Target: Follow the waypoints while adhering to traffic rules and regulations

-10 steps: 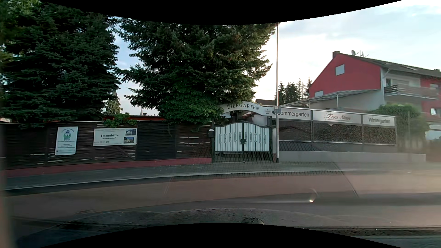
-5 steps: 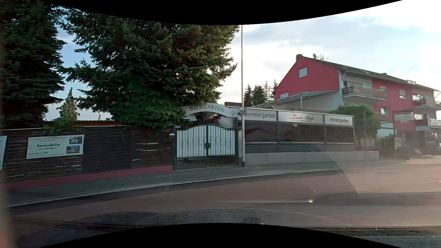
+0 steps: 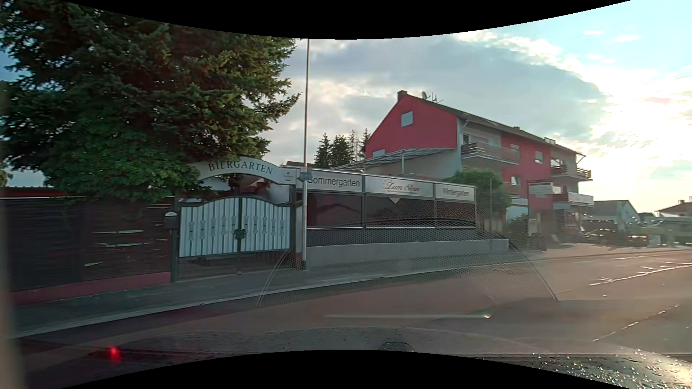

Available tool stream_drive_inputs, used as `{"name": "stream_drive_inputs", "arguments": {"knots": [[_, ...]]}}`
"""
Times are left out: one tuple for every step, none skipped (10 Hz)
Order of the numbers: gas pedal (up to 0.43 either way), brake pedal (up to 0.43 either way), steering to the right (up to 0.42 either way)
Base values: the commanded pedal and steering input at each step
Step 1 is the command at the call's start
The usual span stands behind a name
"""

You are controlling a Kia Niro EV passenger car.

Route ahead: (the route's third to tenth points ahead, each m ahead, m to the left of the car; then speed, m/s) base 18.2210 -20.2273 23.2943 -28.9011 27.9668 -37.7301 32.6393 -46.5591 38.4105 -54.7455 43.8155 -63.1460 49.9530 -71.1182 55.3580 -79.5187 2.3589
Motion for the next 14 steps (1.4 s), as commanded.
{"name": "stream_drive_inputs", "arguments": {"knots": [[0.177, 0.000, 0.784], [0.177, 0.000, 0.784], [0.177, 0.000, 0.782], [0.177, 0.000, 0.777], [0.189, 0.000, 0.774], [0.209, 0.000, 0.767], [0.209, 0.000, 0.761], [0.209, 0.000, 0.749], [0.209, 0.000, 0.729], [0.209, 0.000, 0.704], [0.209, 0.000, 0.661], [0.228, 0.000, 0.626], [0.228, 0.000, 0.593], [0.228, 0.000, 0.547]]}}
